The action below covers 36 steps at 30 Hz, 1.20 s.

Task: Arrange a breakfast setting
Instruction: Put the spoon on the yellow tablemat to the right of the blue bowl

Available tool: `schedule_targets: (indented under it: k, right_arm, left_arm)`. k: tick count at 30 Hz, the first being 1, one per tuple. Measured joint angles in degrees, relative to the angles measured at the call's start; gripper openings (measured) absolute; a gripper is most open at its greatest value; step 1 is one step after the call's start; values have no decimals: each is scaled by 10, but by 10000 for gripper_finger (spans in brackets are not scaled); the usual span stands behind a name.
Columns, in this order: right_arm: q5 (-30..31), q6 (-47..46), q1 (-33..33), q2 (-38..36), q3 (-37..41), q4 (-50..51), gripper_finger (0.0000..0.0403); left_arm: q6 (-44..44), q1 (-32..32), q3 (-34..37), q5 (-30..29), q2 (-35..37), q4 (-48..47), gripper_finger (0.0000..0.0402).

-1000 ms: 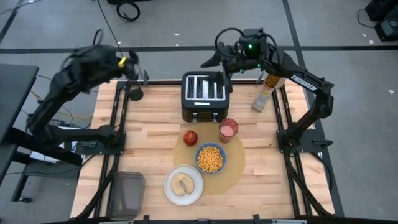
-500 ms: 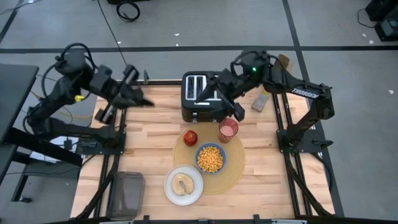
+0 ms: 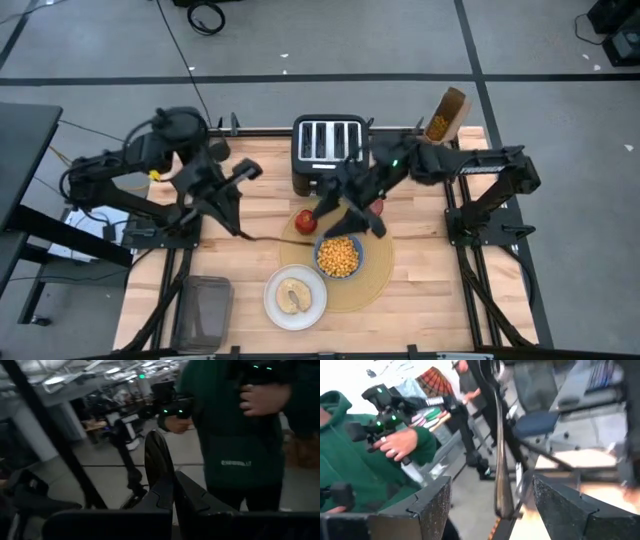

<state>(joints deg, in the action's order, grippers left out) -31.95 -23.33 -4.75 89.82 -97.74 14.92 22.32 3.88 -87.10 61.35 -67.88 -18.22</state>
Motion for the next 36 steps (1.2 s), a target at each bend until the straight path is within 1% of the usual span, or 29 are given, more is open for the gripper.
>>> schedule_targets:
  k: [2, 6, 11, 13, 17, 24, 28, 34, 36]
  right_arm:
    - [12, -11, -13, 1, 19, -8, 275]
    - [26, -12, -28, 0, 62, -61, 269]
    - [21, -47, -31, 0, 112, -135, 263]
    - [9, -65, -30, 0, 124, -154, 260]
    - [8, -67, -31, -1, 142, -162, 255]
    - [3, -68, -22, 1, 168, -162, 246]
    - [-27, -92, -10, 1, 168, -180, 238]
    - [-91, -168, 15, 0, 168, -173, 232]
    - [-105, -187, 23, 1, 168, -170, 232]
  left_arm:
    - [26, -11, 0, 4, -7, -15, 9]
    - [69, -30, 0, 1, -15, -35, 9]
    - [75, -39, 0, -11, -29, -37, 9]
    - [75, -39, -1, -26, -31, -46, 9]
    - [91, -38, 0, -47, -41, -47, 9]
    - [114, -37, 0, -63, -56, -47, 9]
    - [122, -37, 0, -75, -68, -51, 9]
    - [211, -52, -1, -166, -94, -61, 9]
    - [244, -57, 0, -177, -105, -74, 9]
